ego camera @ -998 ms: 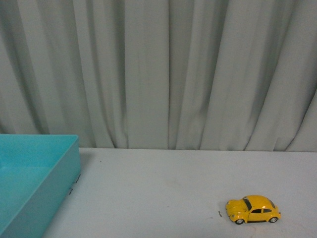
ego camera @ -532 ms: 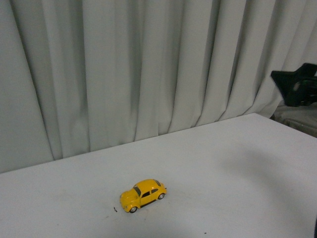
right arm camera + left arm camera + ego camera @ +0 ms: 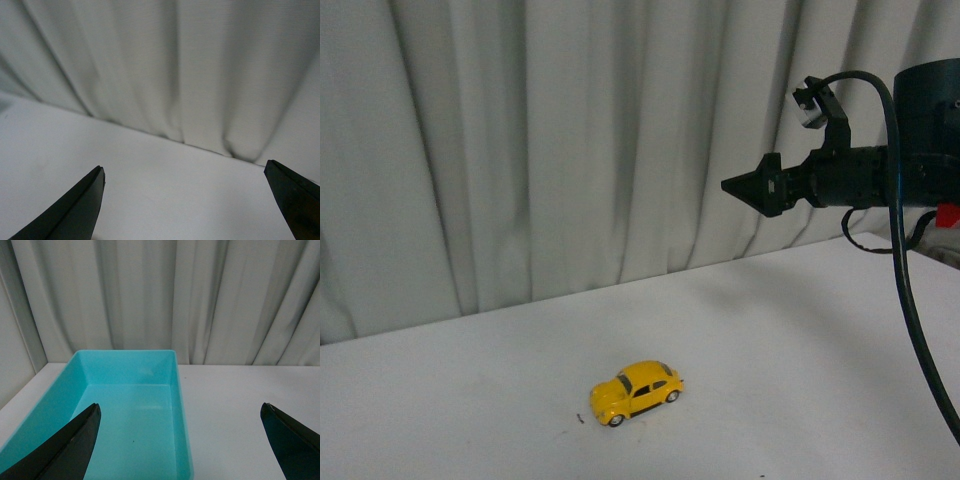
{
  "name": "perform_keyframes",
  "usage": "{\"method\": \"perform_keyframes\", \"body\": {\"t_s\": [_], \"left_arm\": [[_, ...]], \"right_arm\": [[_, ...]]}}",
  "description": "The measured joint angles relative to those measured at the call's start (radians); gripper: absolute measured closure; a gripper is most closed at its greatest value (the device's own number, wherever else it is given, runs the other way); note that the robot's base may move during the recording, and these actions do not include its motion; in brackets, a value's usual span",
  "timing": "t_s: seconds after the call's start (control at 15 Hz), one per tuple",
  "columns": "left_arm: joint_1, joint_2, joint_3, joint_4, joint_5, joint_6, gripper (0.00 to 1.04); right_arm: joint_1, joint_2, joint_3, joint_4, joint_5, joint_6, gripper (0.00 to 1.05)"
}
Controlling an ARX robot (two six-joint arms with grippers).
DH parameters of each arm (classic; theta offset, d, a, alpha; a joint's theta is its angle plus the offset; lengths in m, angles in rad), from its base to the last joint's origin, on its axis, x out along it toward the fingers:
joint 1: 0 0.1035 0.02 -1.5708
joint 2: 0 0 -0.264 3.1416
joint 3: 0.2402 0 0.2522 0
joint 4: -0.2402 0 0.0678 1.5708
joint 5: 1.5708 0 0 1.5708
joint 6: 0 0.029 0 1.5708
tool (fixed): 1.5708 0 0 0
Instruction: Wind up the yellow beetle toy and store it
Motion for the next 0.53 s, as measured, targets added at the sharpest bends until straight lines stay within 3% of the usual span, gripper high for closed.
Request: {"method": "perform_keyframes", "body": {"t_s": [0.2,0.4,0.53], "left_arm": [[0.000,0.000,0.000,0.000,0.000,0.000,0.07],[0.000,0.000,0.000,0.000,0.000,0.000,0.07],[0.000,0.000,0.000,0.000,0.000,0.000,0.07]], "right_arm": [[0.068,0.036,0.130,-0.448,-0.108,-0.460,0.07],[0.101,0.183,0.238,-0.829,-0.064,-0.945,0.07],[0.108,0.266,0.343,-0.954,-0.065,-1.149,0.07]]}}
